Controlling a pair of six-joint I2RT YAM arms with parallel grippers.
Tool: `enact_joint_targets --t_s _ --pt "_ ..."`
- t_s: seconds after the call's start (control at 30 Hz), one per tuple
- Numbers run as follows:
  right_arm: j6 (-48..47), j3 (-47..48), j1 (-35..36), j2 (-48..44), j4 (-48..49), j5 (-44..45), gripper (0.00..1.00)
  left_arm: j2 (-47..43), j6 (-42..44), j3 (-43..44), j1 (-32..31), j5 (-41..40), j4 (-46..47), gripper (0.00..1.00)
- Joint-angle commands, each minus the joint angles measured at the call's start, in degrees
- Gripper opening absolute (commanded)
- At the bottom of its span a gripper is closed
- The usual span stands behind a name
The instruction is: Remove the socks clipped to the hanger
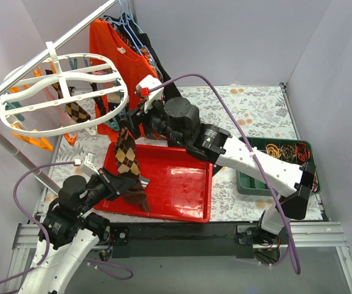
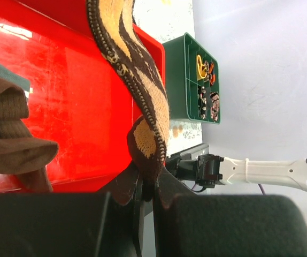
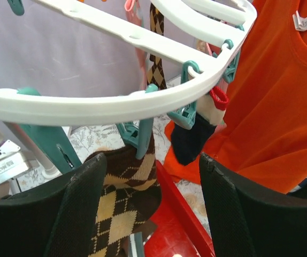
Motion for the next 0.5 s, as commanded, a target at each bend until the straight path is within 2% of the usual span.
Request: enact_joint_targets --t_s 0.0,0.27,0.47 --pt "-1.6 4.01 1.35 1.09 4.7 2.89 0.75 -0.08 -0.2 -0.19 -0.1 1.73 -0.69 0.0" --pt "-2.13 3.66 2.67 2.94 11.2 5.88 0.73 0.19 -0.37 -0.63 -0.1 2.26 -0.25 0.0" --pt "-2.39 4.28 3.11 5.58 15.86 9.13 0.67 -0.16 -0.64 -0.54 -0.1 2.52 -0.51 0.0"
